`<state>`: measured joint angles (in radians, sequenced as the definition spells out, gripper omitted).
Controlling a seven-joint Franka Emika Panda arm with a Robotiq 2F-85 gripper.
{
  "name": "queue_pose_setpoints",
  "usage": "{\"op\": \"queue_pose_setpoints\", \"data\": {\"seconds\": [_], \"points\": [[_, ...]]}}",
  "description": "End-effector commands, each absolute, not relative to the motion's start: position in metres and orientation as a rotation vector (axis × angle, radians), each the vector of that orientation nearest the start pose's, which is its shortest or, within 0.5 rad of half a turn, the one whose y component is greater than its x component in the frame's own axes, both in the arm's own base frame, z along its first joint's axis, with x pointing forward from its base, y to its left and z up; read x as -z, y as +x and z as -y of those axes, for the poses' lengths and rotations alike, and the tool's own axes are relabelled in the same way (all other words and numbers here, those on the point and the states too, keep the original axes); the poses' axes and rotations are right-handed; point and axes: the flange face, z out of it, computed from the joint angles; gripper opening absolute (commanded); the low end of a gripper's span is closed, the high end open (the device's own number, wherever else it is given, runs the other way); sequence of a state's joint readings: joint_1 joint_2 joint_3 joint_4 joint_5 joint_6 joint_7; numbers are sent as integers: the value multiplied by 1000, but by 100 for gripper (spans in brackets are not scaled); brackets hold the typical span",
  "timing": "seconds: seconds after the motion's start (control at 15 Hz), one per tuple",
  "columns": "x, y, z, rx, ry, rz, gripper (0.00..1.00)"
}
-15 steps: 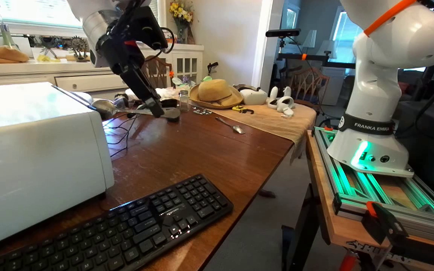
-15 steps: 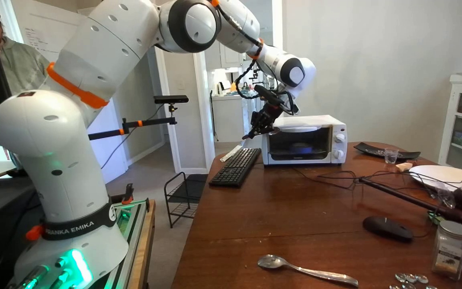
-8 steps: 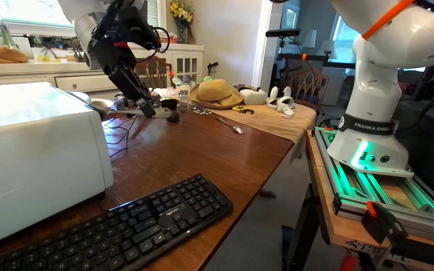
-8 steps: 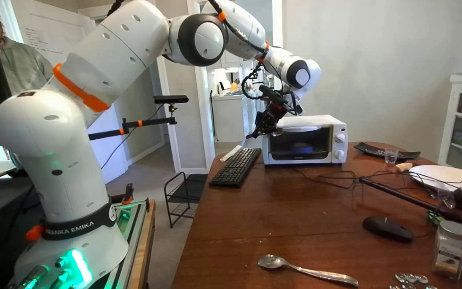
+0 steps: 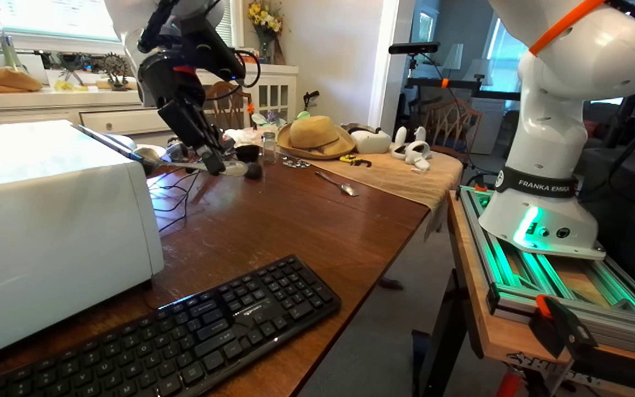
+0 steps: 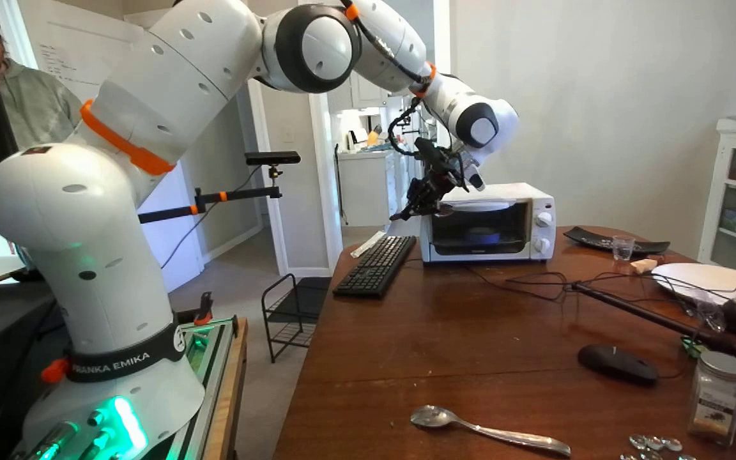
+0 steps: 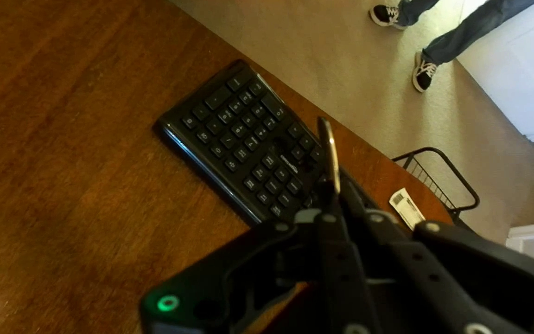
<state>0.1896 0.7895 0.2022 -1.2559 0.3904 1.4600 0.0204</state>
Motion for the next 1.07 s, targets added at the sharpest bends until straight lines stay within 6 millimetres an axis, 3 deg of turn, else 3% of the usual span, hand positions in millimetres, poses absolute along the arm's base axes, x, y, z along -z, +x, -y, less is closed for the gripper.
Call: {"op": "queue_pose_setpoints", "data": {"seconds": [0.0,0.47,0.87,1.0], "points": [[-262,612,-255,-797,-2521,240,1],[-221,564,-211,-640,-2442,46,1],[-146,511,-154,-504,-2311,-101,1],[-135,499,-144,-479,-2284,-107,1]]}}
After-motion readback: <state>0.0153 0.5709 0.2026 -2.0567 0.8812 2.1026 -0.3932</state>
